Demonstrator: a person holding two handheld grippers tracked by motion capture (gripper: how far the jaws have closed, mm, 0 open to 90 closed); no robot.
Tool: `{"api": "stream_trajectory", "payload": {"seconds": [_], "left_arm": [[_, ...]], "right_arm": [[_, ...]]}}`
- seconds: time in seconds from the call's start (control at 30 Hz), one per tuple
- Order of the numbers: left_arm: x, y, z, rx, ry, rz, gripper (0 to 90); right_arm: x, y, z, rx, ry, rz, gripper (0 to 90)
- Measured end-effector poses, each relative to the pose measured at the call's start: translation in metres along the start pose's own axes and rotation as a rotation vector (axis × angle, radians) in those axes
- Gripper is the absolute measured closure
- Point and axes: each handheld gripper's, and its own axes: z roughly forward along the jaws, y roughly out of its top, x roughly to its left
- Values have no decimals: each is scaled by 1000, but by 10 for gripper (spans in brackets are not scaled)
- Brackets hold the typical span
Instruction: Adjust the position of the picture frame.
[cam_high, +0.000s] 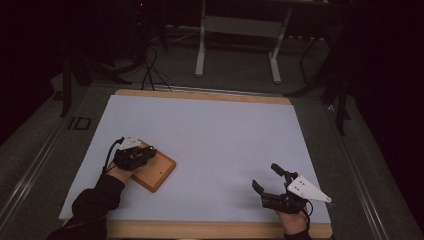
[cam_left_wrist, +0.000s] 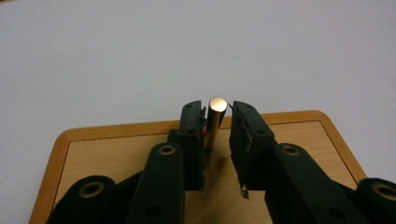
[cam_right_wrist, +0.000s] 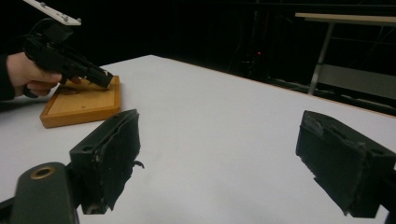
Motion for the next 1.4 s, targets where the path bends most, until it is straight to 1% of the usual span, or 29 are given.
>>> {"api": "stream_trajectory", "payload": {"seconds": [0.03,0.07,0.1,0.13,0.23,0.3,0.5,0.57,0.63,0.83,1.0,1.4], "left_arm": [[0,0,1,-3,8,-2,771],[0,0,1,-3,8,-2,798],[0,0,3,-5,23,-4,830],[0,0,3,-8,27,-5,835],[0,-1,4,-12,29,-8,836],[-2,-2,5,-23,41,9,841],[-1,-3,5,-33,34,-1,847],[-1,-3,5,-35,37,3,848],[-1,-4,5,-39,33,-6,848],[-2,-4,3,-41,38,-2,852],[-3,-3,1,-39,41,10,853],[-8,0,-7,-66,61,21,854]], "right_arm": [[0,0,0,1,-1,0,133],[0,0,0,1,-1,0,133],[0,0,0,3,0,-1,135],[0,0,0,3,0,-1,135],[0,0,0,6,3,-1,135],[0,0,0,10,4,-2,135],[0,0,0,11,6,1,135],[-1,0,0,9,5,1,135],[0,0,0,8,5,0,135],[-1,0,0,9,6,2,136],[0,0,-1,5,3,4,138],[0,1,-1,5,1,-2,138]]}}
